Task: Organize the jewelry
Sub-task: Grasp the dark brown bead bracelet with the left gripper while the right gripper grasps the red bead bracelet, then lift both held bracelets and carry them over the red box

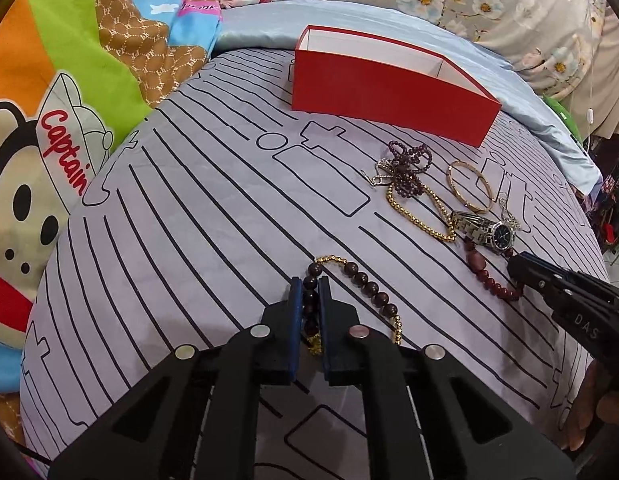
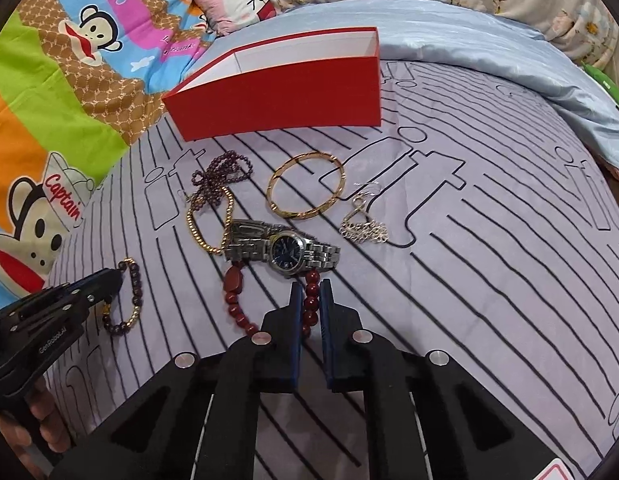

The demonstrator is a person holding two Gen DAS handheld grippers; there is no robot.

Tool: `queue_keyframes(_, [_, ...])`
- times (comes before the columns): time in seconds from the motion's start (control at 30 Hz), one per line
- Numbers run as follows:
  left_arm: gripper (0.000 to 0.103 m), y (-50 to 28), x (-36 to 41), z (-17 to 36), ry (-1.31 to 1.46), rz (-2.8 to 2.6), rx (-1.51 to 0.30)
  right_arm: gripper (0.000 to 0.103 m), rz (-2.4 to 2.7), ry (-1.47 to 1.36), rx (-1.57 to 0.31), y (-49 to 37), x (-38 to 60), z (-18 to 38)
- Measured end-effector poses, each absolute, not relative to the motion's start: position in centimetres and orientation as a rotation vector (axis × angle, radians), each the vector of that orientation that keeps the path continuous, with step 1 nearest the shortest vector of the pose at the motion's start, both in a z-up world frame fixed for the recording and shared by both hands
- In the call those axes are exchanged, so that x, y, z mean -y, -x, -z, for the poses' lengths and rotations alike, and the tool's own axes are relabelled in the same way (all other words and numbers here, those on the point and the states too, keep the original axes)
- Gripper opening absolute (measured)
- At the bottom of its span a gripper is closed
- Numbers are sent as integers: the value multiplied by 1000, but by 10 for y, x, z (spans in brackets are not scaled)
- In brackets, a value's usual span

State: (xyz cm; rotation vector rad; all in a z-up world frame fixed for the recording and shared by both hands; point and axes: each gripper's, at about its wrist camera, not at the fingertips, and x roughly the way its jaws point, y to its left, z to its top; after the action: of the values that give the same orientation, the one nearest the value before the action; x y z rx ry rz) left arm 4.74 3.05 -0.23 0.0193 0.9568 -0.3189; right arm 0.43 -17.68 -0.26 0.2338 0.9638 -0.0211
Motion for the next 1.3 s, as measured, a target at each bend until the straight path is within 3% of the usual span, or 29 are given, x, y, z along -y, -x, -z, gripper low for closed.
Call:
queue_keyframes(0.4, [8,-45,-26,1,-10,335,-970,8,-77,-350,-928,20,178,-20])
queue_keyframes(1.3, [8,-36,-4,-50,-15,411,-875,8,-57,-302,-780,23,193,-85])
